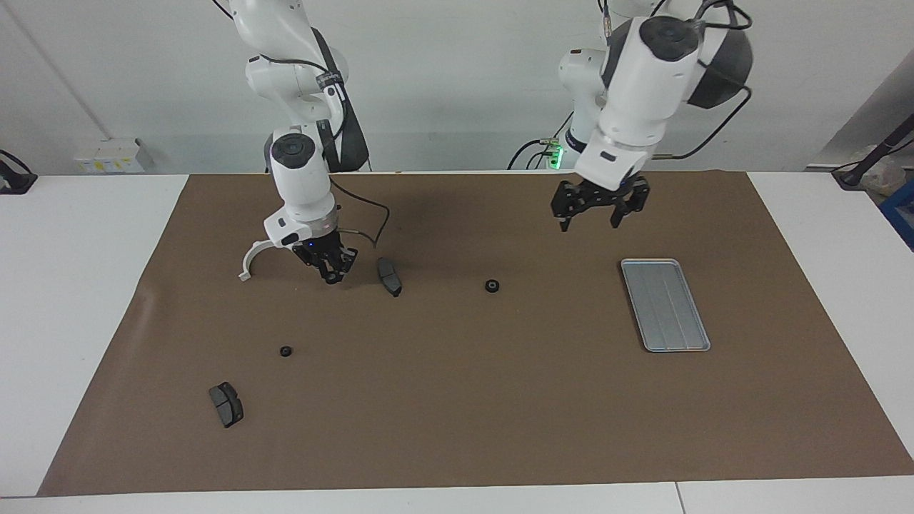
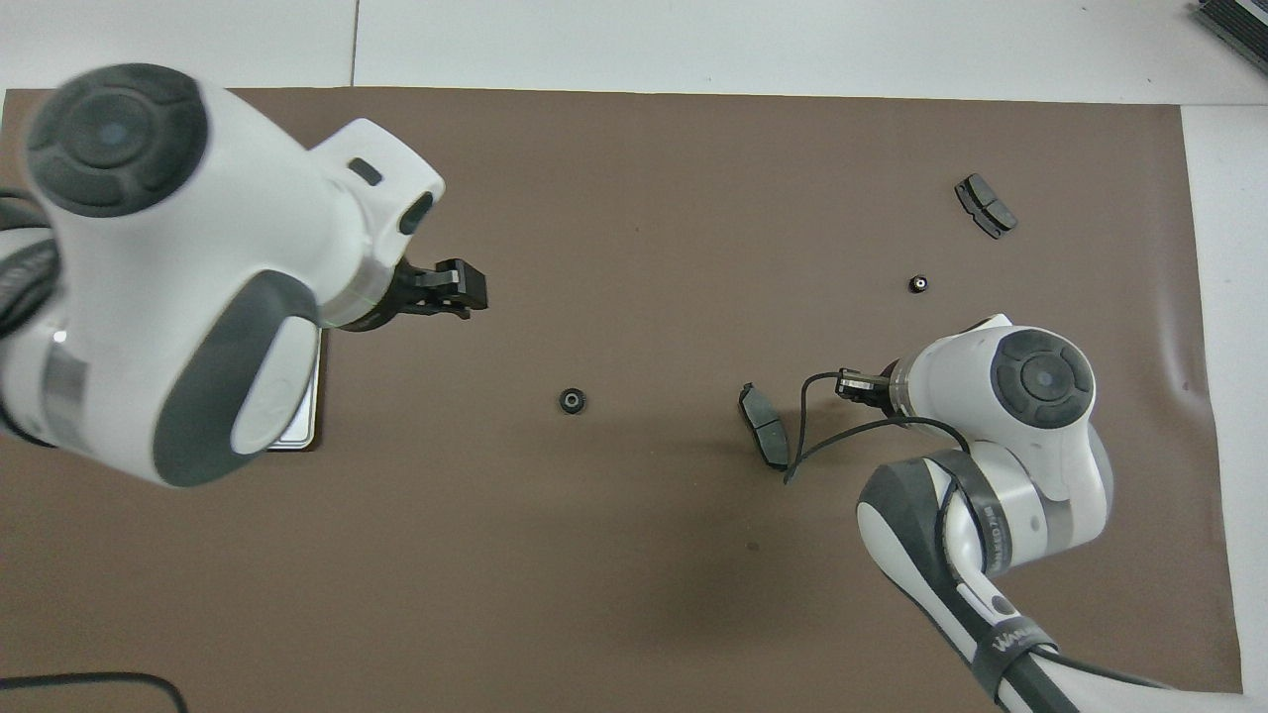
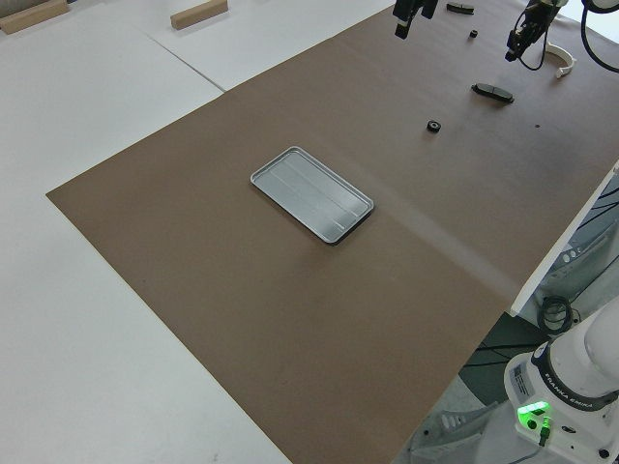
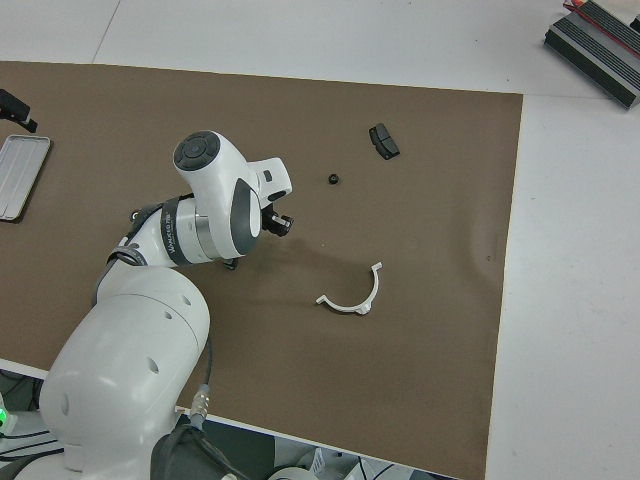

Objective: Pick bearing gear from pile to tray
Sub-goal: 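Reach the left gripper to the mid-table bearing and grasp it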

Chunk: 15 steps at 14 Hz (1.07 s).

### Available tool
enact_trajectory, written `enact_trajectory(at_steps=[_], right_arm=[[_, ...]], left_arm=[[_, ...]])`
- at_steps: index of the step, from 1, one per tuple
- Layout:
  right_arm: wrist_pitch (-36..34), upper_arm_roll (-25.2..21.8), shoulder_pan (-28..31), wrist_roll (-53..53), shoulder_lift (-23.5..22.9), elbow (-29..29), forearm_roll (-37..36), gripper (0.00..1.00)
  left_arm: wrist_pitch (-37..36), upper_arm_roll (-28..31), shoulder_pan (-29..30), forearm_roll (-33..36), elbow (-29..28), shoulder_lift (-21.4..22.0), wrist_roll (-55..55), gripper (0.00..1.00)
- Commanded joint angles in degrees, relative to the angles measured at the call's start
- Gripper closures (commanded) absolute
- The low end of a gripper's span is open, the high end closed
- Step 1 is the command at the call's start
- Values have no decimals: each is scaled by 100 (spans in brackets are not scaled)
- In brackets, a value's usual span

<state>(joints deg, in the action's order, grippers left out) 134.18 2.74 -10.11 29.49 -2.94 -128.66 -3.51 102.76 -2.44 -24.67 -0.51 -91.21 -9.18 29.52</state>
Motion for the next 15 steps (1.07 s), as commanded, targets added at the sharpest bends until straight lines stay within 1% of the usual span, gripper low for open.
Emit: enact_trajectory(at_steps=[1, 2, 3, 4, 5, 6, 9, 15], right_arm=[[-601, 77, 27, -224, -399, 874, 105, 100], [-786, 86, 27, -224, -470, 1095, 105, 100], [-814, 86, 44, -233, -496, 1149, 105, 100], [-815, 86, 53, -233, -497, 1150, 105, 100], [-815, 86, 44, -233, -497, 1150, 105, 100], [-806, 86, 36, -233, -497, 1150, 105, 100], [-806, 95, 27, -233, -497, 1141, 105, 100], [-771, 95, -35, -233, -497, 1115, 105, 100]], left_arm=[[507, 95, -345, 16, -63, -539, 466, 0], [577, 103, -520, 129, -63, -854, 502, 0], [883, 95, -574, 209, -89, -1136, 615, 0], [1364, 95, -574, 218, -272, -1295, 773, 0], [1848, 95, -540, 209, -535, -1314, 792, 0], [2183, 95, -504, 209, -790, -1289, 792, 0], [2292, 95, -513, 209, -1152, -1227, 783, 0], [2459, 60, -601, 183, -1557, -1069, 818, 0]])
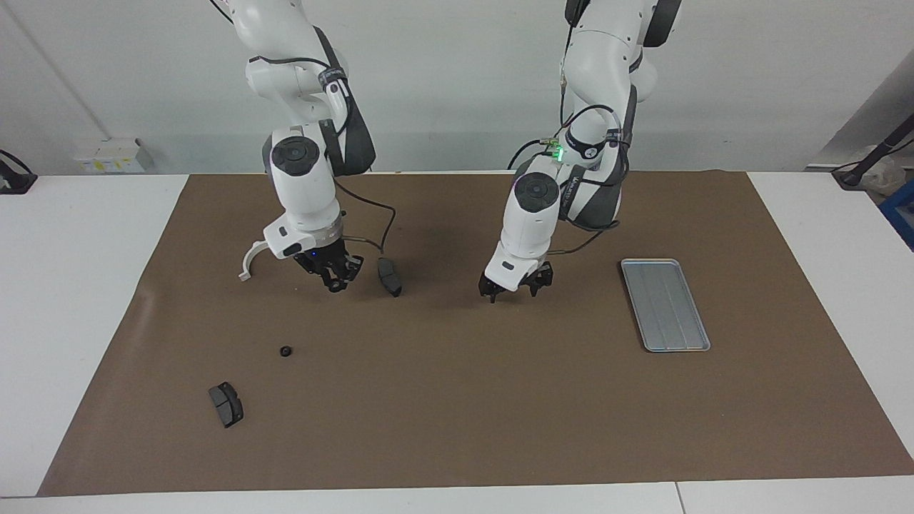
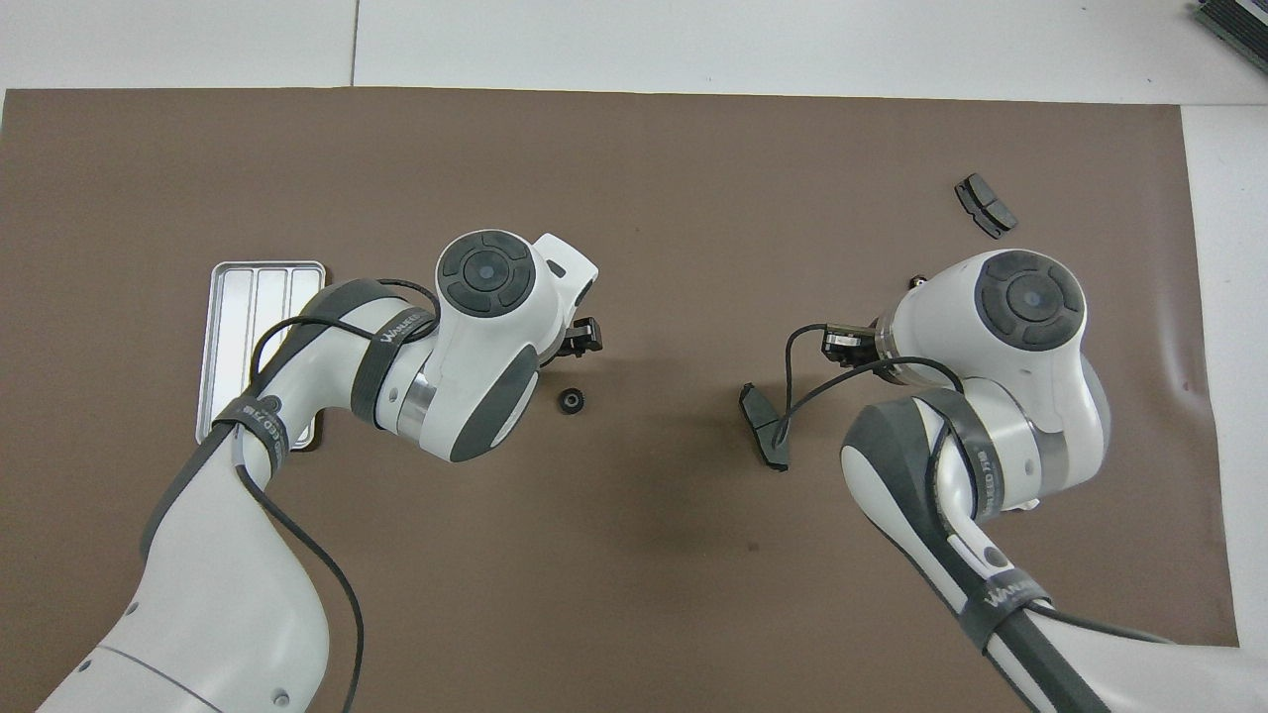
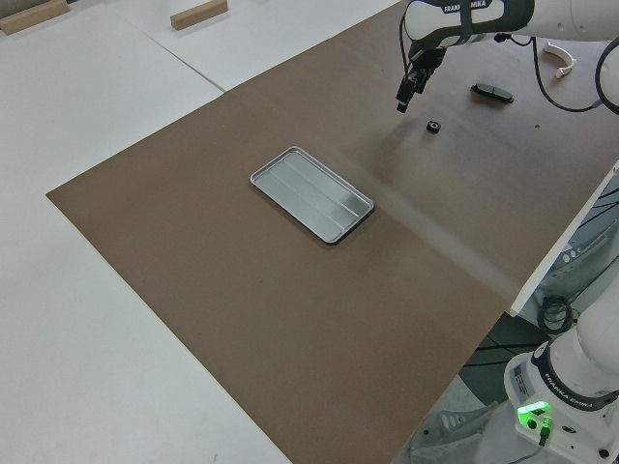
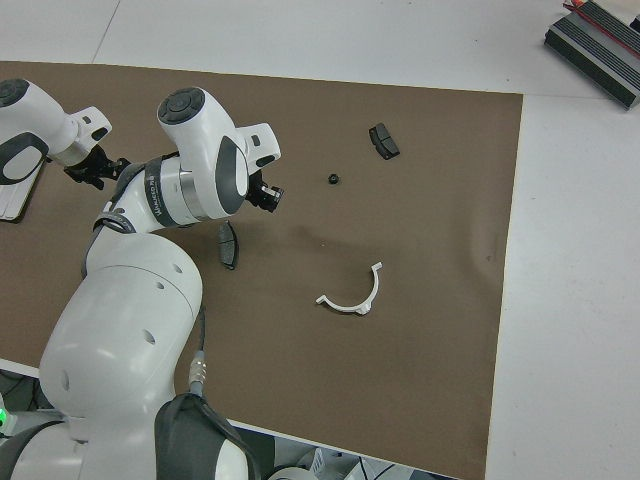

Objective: Pick bearing gear from pile to tray
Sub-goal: 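Reach the left gripper to the mid-table bearing and grasp it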

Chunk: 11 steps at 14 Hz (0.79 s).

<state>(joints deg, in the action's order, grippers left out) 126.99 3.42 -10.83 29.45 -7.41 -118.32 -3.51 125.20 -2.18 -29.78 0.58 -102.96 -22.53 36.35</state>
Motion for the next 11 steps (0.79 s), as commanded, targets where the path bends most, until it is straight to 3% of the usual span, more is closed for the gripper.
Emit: enact_trajectory(at_steps=[1, 11], right_arm=[[-43, 27, 46, -221, -50, 73, 105, 100], [-8, 18, 46, -238, -41, 46, 105, 100]], left_arm=[[215, 33, -159, 47, -383, 266, 145, 0], [558, 33, -423, 38, -716, 196, 408, 14]])
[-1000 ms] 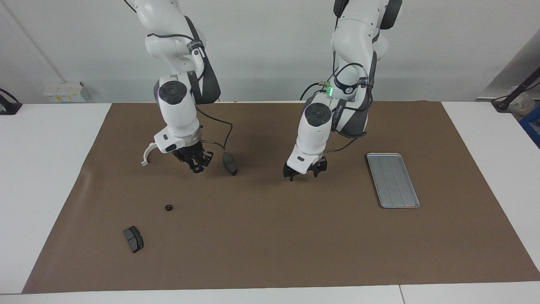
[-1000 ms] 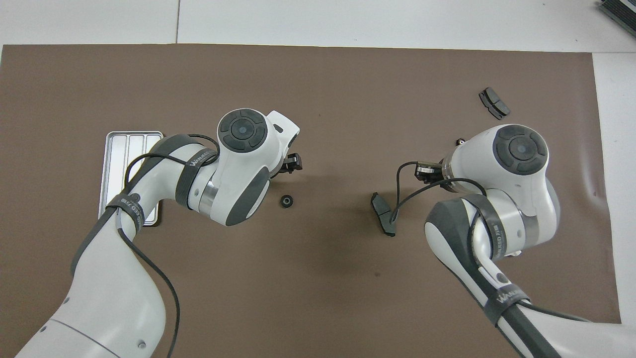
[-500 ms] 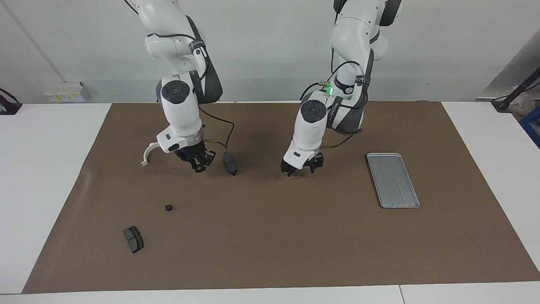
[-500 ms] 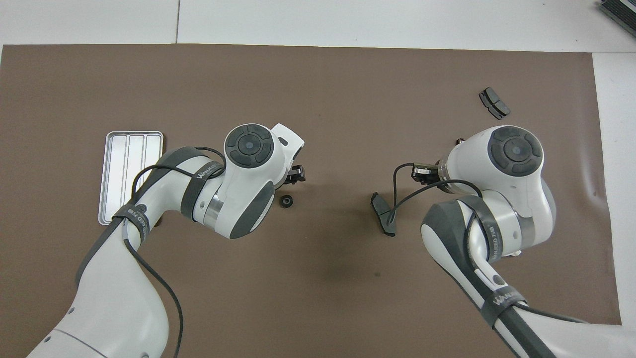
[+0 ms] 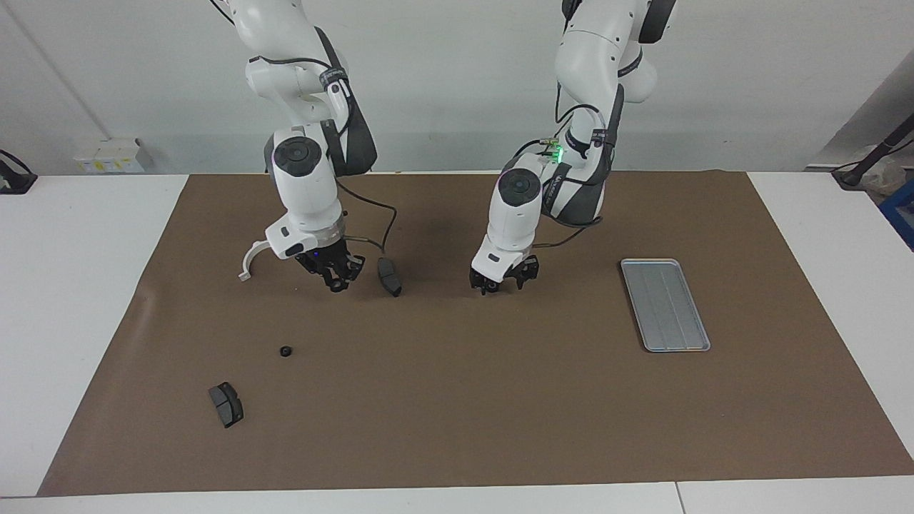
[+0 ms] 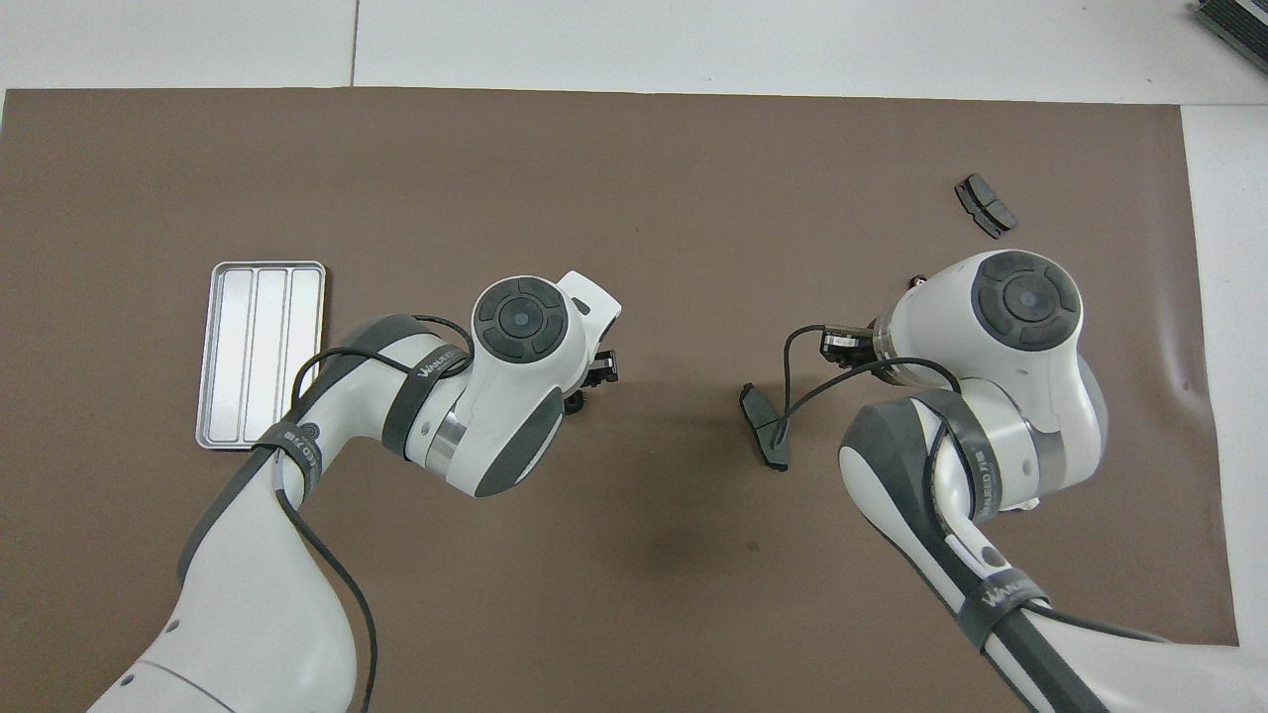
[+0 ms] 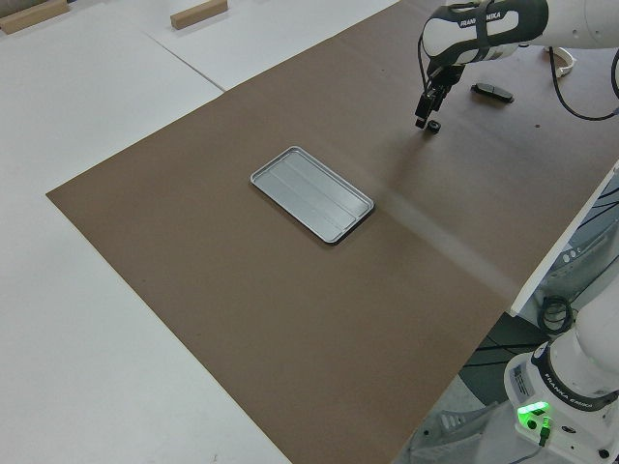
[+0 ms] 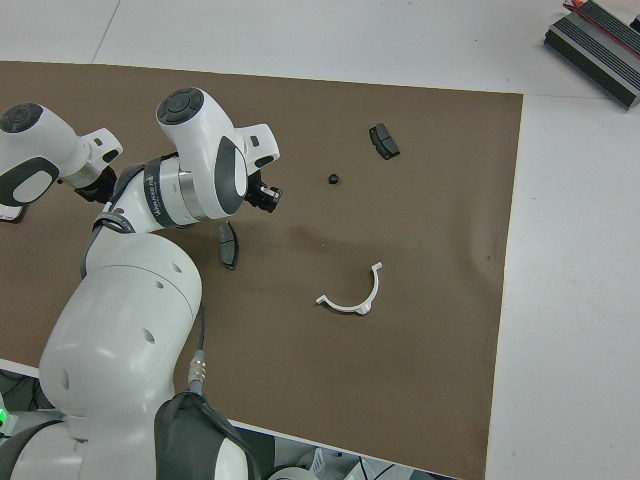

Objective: Pick bearing gear from pile to tray
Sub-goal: 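Reach the left gripper to the mid-table bearing and grasp it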

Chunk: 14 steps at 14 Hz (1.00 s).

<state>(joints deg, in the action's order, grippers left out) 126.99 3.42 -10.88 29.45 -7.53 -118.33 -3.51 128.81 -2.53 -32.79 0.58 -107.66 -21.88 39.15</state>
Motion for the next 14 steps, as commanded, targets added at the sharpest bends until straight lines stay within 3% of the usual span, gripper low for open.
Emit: enact_trajectory(at_steps=[1, 8, 14], right_arm=[[-8, 19, 51, -238, -29, 38, 105, 100], [1, 19, 51, -247, -38, 38, 105, 100], [1, 19, 60, -265, -38, 29, 105, 100]], left_arm=[[198, 68, -123, 30, -255, 132, 127, 19], [198, 59, -140, -5, -273, 140, 101, 43], [206, 59, -131, -5, -273, 123, 75, 58]])
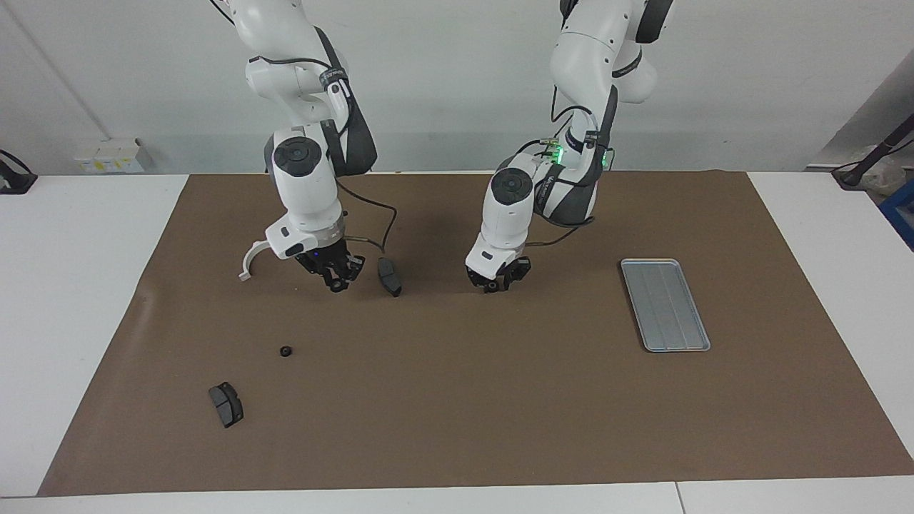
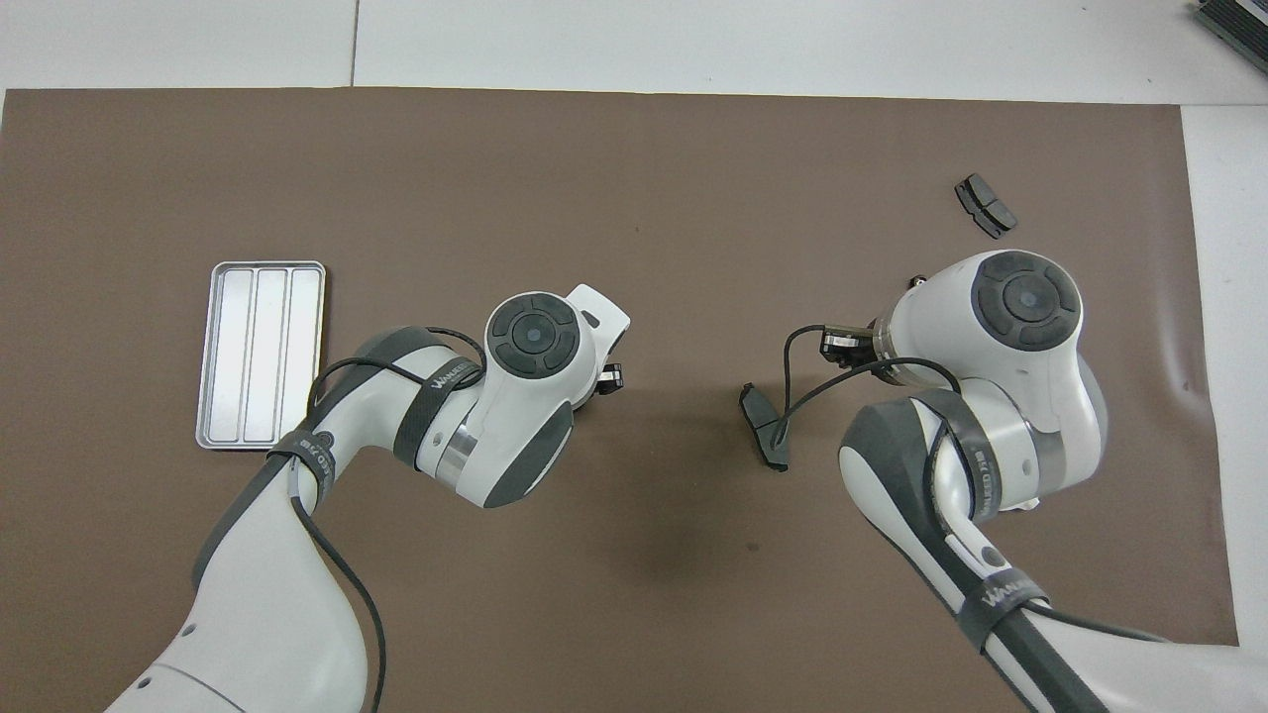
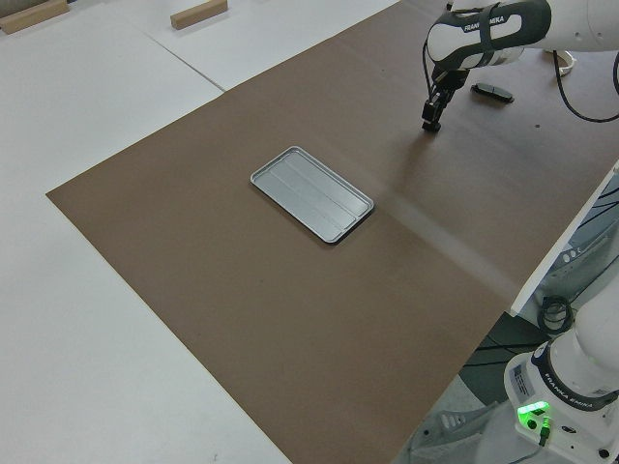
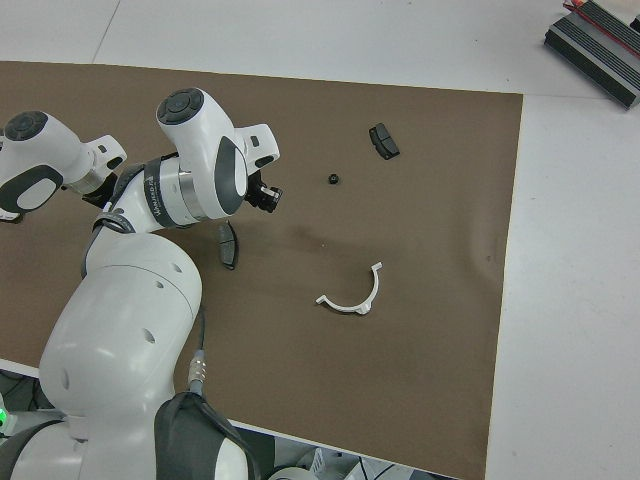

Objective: Pick bearing gear from pile to tray

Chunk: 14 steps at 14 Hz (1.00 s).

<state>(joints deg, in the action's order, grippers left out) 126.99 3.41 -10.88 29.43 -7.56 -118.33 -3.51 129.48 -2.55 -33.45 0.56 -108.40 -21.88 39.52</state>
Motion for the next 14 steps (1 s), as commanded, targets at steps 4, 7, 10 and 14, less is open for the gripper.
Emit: enact_trajectory(at_steps=[4, 7, 10, 14], right_arm=[[1, 19, 59, -263, -35, 29, 105, 100], [10, 19, 59, -263, -27, 29, 105, 100], [10, 28, 59, -280, -27, 29, 105, 100], [10, 19, 59, -280, -27, 29, 105, 100]], left_arm=[[139, 62, -65, -12, -208, 122, 30, 66], [139, 62, -65, -12, -199, 122, 12, 70], [130, 70, -13, -4, -111, 96, 3, 74], [69, 62, 92, -21, 64, 69, -23, 75]])
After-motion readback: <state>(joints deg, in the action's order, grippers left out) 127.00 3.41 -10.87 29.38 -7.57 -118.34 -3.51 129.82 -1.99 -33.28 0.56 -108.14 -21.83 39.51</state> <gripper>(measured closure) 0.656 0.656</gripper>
